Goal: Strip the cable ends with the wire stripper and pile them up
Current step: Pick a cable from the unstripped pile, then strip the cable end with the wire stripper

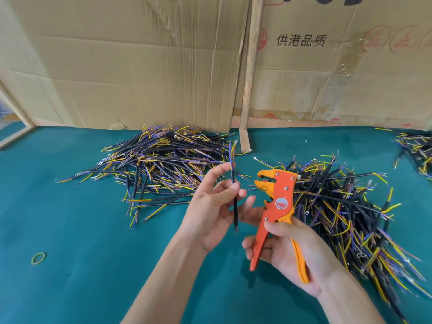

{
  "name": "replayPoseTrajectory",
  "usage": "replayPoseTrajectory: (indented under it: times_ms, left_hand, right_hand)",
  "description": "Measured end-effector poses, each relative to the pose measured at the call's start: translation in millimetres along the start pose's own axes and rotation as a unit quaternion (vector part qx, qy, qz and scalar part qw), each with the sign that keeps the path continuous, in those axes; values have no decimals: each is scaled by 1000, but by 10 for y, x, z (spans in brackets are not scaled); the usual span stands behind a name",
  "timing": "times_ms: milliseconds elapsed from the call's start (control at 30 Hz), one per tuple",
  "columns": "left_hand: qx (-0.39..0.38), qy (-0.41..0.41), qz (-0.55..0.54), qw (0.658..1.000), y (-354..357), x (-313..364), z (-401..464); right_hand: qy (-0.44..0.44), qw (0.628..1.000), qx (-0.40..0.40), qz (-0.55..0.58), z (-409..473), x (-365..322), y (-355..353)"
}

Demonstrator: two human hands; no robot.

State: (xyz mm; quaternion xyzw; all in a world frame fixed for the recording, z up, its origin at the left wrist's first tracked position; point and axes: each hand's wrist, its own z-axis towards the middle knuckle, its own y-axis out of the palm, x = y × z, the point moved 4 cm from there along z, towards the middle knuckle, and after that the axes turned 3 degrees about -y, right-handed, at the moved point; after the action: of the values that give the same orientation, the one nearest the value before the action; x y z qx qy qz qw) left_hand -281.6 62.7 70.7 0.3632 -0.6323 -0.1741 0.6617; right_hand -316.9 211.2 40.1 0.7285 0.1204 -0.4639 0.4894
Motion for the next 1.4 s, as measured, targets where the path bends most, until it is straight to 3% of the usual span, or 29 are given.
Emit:
replayPoseTrajectory:
  times_ms: [300, 467, 733, 900, 967, 1033, 1100, 1167, 1200, 1267, 1333, 1400]
  left_hand:
    - [112, 62, -105, 986, -79, 50, 177]
    - [137, 73, -134, 979, -114, 148, 208]
    - [234, 135, -5, 963, -353, 130, 14]
    - [319, 140, 80, 934, -410, 36, -185]
    - [351, 122, 223, 901, -426, 25, -276]
    - [374, 97, 450, 805, -426, 13, -353]
    - [362, 162, 568, 721, -299, 35, -416]
    - [269, 261, 626, 684, -97, 24, -376]
    - [206, 278, 640, 686, -7, -9, -320]
    - [110, 238, 617, 742, 112, -61, -220]
    - [87, 196, 577, 788, 106, -104, -146]
    - [106, 193, 559, 799, 64, -151, -131]
  right_hand:
    - [9, 999, -12, -29, -18, -9, -23]
    - [9, 999, -38, -28, -47, -49, -39]
    - [-44, 990, -92, 94, -47, -167, -60]
    - [-56, 992, -71, 92, -32, -171, -94]
    - [-57, 993, -57, 89, -24, -165, -97]
    - [-59, 993, -49, 91, -18, -163, -101]
    - [-59, 993, -46, 93, -20, -165, -102]
    - [-61, 993, -44, 90, -25, -168, -102]
    - [-62, 993, -42, 87, -28, -172, -103]
    - [-65, 994, -37, 79, -35, -184, -108]
    - [-67, 994, -30, 77, -36, -193, -113]
    - [-72, 994, -15, 76, -35, -205, -135]
